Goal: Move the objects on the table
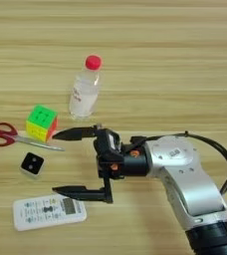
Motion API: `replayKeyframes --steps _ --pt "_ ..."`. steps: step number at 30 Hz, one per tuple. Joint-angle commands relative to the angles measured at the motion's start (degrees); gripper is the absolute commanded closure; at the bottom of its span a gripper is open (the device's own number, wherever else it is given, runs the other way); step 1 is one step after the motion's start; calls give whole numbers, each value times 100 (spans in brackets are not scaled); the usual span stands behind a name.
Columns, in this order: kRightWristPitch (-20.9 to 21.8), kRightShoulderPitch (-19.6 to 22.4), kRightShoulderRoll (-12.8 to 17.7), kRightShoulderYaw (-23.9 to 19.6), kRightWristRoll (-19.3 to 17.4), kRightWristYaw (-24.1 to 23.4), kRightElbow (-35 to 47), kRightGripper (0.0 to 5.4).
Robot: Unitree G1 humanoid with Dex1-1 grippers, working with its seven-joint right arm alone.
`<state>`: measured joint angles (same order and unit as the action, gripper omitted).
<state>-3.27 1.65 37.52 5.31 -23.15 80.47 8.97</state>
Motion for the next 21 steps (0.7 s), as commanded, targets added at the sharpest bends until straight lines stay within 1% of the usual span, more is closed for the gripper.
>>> replayKeyframes --steps 1,7,12,14,18,21 --pt "179 187 223 35 289 -123 10 3" --pt "428 126 291 244 761 -103 -108 3" --pt "552 145 316 409 1124 -128 -45 3" --pt "632 118 300 458 1196 -114 -37 3" --pt "811 95 338 603 1460 -106 -46 3" --pt "862 96 323 613 1475 -110 -68 3"
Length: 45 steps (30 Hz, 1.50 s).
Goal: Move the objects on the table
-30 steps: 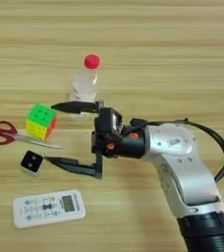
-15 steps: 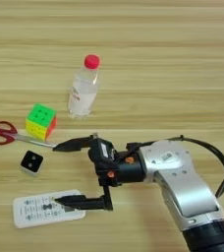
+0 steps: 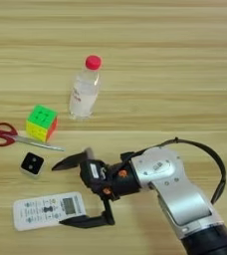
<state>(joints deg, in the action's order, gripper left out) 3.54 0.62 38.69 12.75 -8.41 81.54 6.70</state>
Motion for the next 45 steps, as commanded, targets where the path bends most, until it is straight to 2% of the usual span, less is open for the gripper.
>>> replayKeyframes --steps 1,9,23,33,38,43,45 --pt "191 200 205 -114 26 -225 145 3" --pt "280 208 161 7 187 -264 -11 3" --pt "386 174 148 242 379 -296 -313 144" --pt "461 212 108 281 364 -336 -441 248" --pt "444 289 16 142 145 -357 -453 251" --pt "346 455 -86 -201 -373 -347 -423 251" --pt "264 586 -110 -460 -697 -370 -408 251"
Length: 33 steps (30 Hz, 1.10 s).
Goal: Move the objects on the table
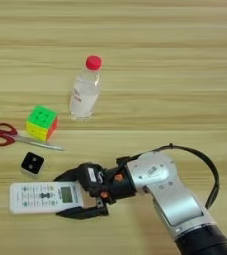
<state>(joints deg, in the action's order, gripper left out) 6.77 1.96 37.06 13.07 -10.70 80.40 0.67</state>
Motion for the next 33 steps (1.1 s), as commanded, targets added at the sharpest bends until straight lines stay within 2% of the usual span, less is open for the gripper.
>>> replayKeyframes --steps 1,6,11,15,19,21,23,31,33 --pt "-87 526 66 -646 -619 -269 184 251" --pt "-51 773 248 -1174 -754 -327 -119 251" --pt "202 995 507 -1592 -619 -358 -1012 251" --pt "479 1214 682 -1753 -397 -395 -1841 251" --pt "877 1425 775 -1711 46 -540 -2753 251" --pt "1146 1519 801 -1552 446 -705 -3249 251" --pt "1318 1575 788 -1449 668 -791 -3505 251" --pt "1674 1674 733 -1274 927 -837 -3911 251" --pt "1667 1686 700 -1297 853 -810 -3879 209"
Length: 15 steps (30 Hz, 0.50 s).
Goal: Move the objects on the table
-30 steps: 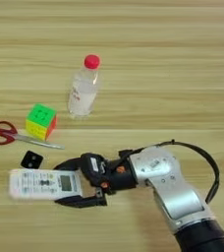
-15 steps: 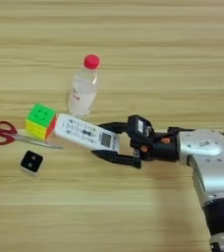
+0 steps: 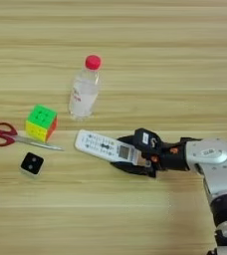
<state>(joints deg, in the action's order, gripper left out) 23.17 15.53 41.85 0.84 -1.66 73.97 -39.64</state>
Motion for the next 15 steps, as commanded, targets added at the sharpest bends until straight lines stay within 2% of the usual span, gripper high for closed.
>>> replayKeyframes --steps 1,5,10,15 --pt "39 341 199 -105 -112 -159 181 191" --pt "-72 381 113 -295 -527 -11 407 124" --pt "-186 375 57 -444 -865 93 625 76" --pt "-475 335 -67 -607 -1347 205 1206 24"
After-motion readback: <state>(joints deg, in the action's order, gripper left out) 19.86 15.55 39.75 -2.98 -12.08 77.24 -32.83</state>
